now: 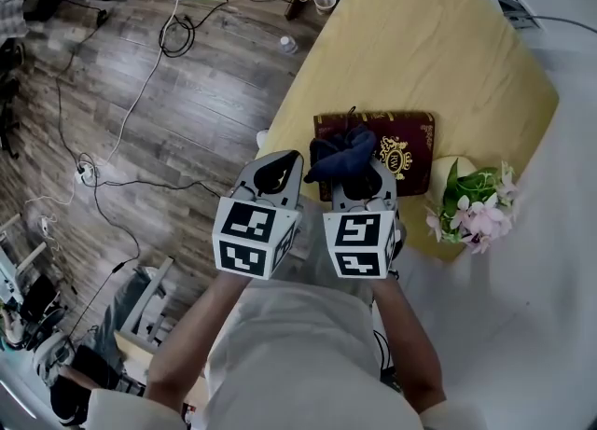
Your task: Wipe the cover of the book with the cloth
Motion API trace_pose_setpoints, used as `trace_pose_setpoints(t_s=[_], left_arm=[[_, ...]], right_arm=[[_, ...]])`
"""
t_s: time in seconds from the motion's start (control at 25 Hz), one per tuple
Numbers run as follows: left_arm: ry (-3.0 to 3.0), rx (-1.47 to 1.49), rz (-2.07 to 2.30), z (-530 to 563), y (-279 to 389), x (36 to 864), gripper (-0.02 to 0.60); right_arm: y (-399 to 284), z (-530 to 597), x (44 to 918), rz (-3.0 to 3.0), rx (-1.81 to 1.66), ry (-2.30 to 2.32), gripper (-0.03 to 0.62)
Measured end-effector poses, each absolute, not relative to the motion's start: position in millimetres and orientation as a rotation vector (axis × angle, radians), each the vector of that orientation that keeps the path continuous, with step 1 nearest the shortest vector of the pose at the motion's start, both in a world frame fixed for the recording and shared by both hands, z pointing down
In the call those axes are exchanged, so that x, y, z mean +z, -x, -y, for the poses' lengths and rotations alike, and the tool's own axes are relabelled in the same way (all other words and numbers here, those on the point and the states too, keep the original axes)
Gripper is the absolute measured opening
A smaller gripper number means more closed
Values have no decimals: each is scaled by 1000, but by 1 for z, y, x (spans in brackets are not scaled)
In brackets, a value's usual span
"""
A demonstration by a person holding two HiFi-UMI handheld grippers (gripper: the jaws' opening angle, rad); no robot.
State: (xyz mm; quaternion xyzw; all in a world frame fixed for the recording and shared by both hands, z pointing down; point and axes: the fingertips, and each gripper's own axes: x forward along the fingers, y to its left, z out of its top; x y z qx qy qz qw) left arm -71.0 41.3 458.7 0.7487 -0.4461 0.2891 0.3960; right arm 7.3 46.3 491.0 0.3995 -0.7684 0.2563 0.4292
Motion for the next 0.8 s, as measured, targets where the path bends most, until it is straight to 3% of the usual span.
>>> trace_pose_setpoints(t_s=[0.8], left_arm=[[-1923, 744, 1151, -55, 58, 443, 8]], right_arm=[[-33, -142, 497, 1900, 683, -809, 149]])
